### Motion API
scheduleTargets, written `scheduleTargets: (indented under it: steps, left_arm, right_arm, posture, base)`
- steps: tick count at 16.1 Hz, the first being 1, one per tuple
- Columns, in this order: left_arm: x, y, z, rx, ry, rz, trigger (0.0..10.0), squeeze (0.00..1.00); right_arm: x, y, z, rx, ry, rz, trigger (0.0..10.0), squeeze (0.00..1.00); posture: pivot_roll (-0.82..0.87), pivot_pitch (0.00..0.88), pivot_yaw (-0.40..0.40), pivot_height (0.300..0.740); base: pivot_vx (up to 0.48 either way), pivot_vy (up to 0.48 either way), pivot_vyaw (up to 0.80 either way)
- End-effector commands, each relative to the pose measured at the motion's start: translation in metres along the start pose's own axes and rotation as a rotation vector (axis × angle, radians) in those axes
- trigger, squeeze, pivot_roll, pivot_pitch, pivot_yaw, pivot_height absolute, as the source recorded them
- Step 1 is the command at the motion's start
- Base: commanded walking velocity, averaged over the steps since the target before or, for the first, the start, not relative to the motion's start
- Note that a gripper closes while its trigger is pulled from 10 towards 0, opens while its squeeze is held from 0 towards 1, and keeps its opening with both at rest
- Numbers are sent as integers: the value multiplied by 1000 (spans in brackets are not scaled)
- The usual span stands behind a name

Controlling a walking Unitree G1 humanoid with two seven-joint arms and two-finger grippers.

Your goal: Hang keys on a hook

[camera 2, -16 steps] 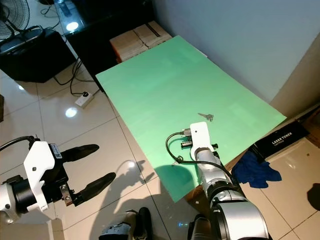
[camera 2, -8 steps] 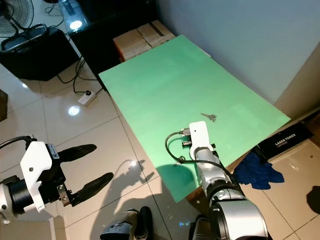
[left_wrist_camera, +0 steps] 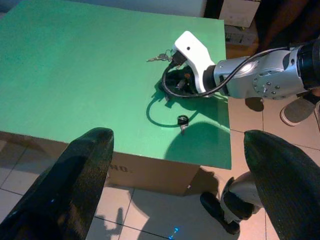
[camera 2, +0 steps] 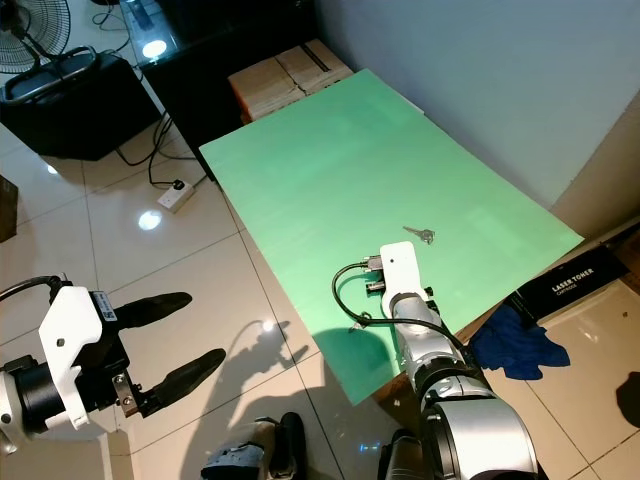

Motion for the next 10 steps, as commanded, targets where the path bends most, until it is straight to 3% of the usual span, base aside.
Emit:
scheduleTargets:
  steps: [1, 6, 7, 8, 9, 10]
  left_arm:
    - [3, 2, -3, -7, -3, 13, 10000, 0]
    - [5, 1, -1, -10, 5, 12, 10000, 0]
    - [5, 1, -1, -10, 6, 12, 10000, 0]
    - [5, 0, -1, -11, 7, 12, 10000, 0]
    - [5, 0, -1, -10, 7, 12, 10000, 0]
    - [5, 0, 0, -10, 7, 12, 10000, 0]
  right_arm:
    - [-12, -5, -2, 7, -38, 1, 10000, 0]
    - [-14, -4, -3, -3, -36, 3, 10000, 0]
    - [-15, -4, -3, -1, -41, 2, 8745, 0]
    - [-16, -4, -3, 0, -44, 2, 4941, 0]
    - [-16, -4, -3, 1, -45, 1, 4471, 0]
    - [-15, -4, -3, 3, -46, 1, 2078, 0]
  posture:
    - [294, 228, 193, 740]
    - [289, 226, 195, 740]
    - [290, 223, 194, 740]
    - [291, 221, 192, 740]
    - [291, 221, 192, 740]
    - [290, 221, 192, 740]
  base:
    - [0, 0, 0]
    - [0, 0, 0]
    - [0, 0, 0]
    - [0, 0, 0]
    - [0, 0, 0]
    - [0, 0, 0]
Point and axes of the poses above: a point about 5 cm out from each wrist's last joint towards the gripper, its own z axis pointing out of the wrist towards the gripper, its own x axis along the axis of the wrist's last joint, y = z × x, the point moved 6 cm from there along z, pointing out of the wrist towards the gripper, and after that the axes turned 11 degrees about z, right-handed, at the moved point
